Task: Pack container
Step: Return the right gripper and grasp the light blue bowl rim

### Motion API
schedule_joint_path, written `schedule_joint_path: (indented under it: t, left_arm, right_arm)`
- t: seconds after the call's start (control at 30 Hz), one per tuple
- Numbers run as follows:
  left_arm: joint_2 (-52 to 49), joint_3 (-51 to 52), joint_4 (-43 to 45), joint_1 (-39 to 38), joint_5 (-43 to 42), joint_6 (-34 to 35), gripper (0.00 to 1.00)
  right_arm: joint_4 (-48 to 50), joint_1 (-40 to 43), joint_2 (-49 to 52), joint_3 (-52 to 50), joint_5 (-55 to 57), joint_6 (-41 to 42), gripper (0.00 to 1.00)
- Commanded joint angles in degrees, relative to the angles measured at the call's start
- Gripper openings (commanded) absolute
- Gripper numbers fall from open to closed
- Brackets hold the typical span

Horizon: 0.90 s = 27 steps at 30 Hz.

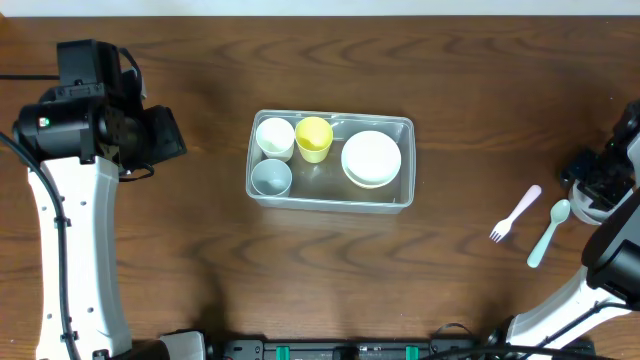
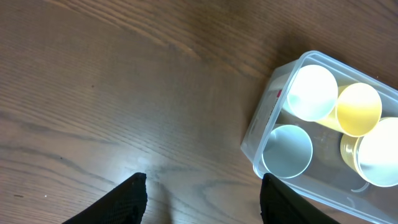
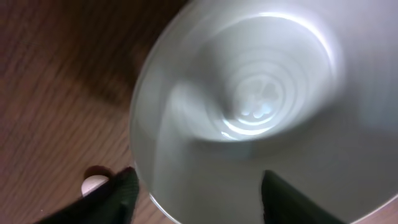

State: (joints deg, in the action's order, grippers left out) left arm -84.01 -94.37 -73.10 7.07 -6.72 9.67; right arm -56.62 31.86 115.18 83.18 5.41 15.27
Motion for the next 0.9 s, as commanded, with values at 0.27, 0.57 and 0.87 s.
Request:
schedule_joint_path:
  t: [0.27, 0.57, 0.87]
  left_arm:
    - [-0.22, 0.20, -0.22, 0.24, -0.15, 0.28, 0.59]
    - [-0.22, 0.20, -0.20, 0.26, -0.15, 0.28, 0.59]
    - [-0.22, 0.20, -0.20, 0.24, -0.15, 0.28, 0.59]
  right_arm:
    - [1.66, 0.33, 0.24, -0.04, -0.57, -0.48, 0.47]
    - [3.37, 0.33, 0.24, -0.09, -3.50, -1.68, 0.34]
    - [3.45, 0.33, 0.24, -0.11, -3.52, -2.05, 0.09]
